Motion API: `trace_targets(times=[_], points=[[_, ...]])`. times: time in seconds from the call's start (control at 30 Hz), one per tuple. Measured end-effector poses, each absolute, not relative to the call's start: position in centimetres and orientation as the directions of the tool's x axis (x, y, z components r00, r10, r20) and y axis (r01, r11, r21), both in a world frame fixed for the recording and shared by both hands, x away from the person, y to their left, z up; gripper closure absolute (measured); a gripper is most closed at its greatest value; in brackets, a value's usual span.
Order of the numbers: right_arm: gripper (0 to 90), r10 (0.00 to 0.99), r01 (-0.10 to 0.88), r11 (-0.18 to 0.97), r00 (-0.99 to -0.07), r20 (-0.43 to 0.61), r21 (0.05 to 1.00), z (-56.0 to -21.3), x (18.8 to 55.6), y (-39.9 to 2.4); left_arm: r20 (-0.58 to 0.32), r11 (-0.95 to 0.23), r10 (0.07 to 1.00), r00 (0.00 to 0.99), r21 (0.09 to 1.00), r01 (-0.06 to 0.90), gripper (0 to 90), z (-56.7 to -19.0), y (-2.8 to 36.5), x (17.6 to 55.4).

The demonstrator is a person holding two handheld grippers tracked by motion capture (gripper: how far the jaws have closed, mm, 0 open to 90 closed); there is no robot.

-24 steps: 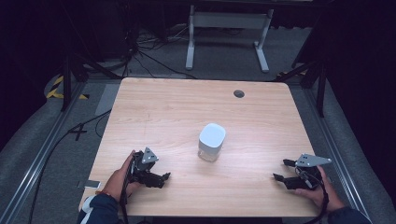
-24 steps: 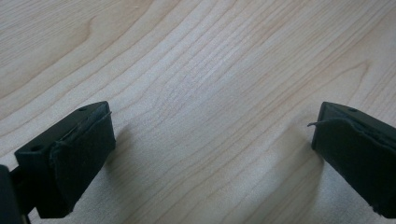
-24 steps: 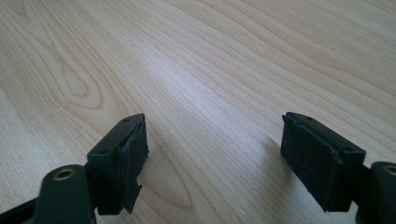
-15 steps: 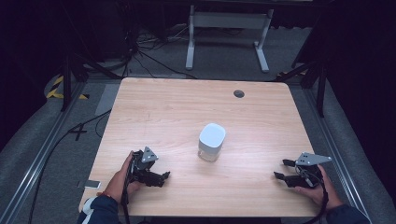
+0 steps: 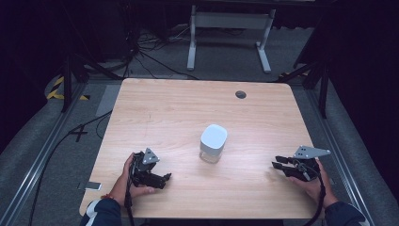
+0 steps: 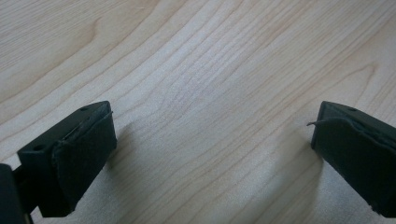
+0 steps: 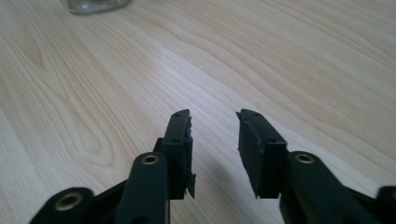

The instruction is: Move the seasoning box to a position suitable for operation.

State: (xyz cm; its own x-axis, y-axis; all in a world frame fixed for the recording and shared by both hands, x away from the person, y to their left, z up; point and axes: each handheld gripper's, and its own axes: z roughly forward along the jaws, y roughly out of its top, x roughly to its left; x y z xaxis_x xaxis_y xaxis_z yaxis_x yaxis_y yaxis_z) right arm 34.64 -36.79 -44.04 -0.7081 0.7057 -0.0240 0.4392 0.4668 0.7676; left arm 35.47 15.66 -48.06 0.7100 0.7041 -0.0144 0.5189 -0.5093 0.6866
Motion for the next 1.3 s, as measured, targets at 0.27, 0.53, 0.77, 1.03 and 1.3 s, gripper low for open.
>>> trace_targets(times=[0.27, 0.53, 0.77, 1.03, 1.3], points=[[86.9, 0.668, 0.377, 0.436, -0.744, -0.014, 0.817, -41.5, 36.7, -34.7, -0.017, -0.527, 0.676, 0.737, 0.688, 0.499, 0.2, -48.1, 15.7, 35.7], [89.6, 0.601, 0.263, 0.416, -0.798, -0.047, 0.87, -38.0, 39.4, -29.2, -0.017, -0.525, 0.679, 0.734, 0.688, 0.502, 0.4, -48.1, 15.7, 35.7], [89.5, 0.552, 0.213, 0.386, -0.833, -0.039, 0.898, -37.0, 40.8, -25.7, -0.019, -0.528, 0.677, 0.736, 0.684, 0.503, 0.4, -48.0, 15.6, 35.8], [89.7, 0.516, 0.201, 0.364, -0.856, -0.018, 0.909, -36.7, 42.1, -24.0, -0.021, -0.518, 0.692, 0.722, 0.682, 0.517, 0.5, -48.0, 15.4, 35.6], [89.8, 0.463, 0.177, 0.381, -0.886, -0.021, 0.907, -36.4, 43.3, -22.2, -0.011, -0.5, 0.718, 0.696, 0.688, 0.526, 4.7, -47.9, 15.5, 34.9]])
